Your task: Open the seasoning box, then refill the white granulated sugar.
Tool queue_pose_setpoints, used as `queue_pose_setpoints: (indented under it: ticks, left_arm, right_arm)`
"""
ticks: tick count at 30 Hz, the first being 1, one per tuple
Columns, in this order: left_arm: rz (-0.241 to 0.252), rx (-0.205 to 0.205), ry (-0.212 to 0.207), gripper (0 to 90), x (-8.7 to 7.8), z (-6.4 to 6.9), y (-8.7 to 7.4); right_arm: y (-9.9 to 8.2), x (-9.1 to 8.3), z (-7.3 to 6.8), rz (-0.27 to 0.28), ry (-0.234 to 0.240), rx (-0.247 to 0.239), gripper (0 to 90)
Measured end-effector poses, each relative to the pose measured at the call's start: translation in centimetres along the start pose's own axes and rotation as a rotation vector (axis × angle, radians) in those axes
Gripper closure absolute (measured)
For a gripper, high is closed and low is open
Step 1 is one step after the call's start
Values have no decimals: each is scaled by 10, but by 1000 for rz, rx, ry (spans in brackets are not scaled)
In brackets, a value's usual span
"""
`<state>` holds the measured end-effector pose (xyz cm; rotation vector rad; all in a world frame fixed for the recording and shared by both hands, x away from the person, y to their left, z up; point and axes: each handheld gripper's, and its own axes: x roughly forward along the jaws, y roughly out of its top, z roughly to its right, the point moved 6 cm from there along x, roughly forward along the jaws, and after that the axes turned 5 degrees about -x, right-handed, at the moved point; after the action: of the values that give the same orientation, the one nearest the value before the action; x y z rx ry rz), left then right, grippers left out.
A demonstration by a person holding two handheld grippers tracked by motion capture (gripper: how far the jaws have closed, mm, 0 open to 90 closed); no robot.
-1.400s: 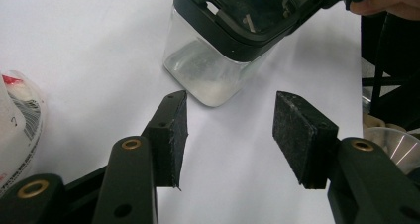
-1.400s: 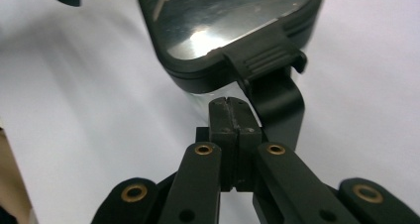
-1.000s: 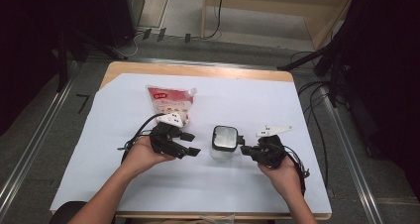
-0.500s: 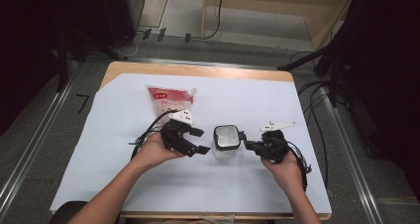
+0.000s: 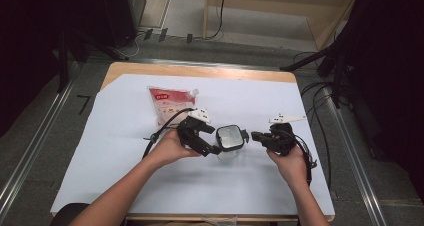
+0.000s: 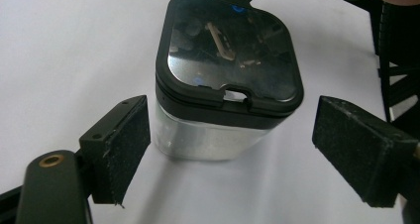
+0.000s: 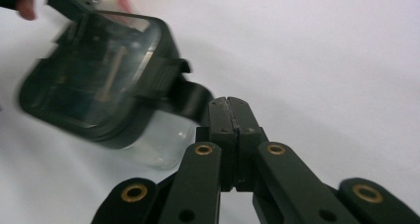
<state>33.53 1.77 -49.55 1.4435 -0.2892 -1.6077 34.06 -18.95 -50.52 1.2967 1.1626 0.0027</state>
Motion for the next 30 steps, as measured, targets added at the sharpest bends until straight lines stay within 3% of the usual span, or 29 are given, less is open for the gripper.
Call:
queue_pose_setpoints:
  ticks: [5, 6, 8, 13, 24, 30]
  left_arm:
    - [0, 18, 6, 181, 8, -1, -2]
    - [0, 54, 28, 181, 10, 1, -2]
    - [-3, 76, 58, 178, 14, 3, -2]
    - [13, 57, 51, 168, 18, 2, 0]
    - [19, 90, 100, 173, 20, 6, 3]
    - [11, 89, 98, 174, 19, 6, 3]
  right_arm:
    - [2, 18, 3, -33, 11, 5, 900]
    - [1, 20, 3, -45, 0, 4, 900]
    - [0, 20, 3, -48, 2, 12, 900]
    - [-1, 21, 3, -54, -1, 17, 900]
    - [-1, 22, 4, -44, -5, 25, 900]
    - [-1, 22, 2, -53, 2, 30, 900]
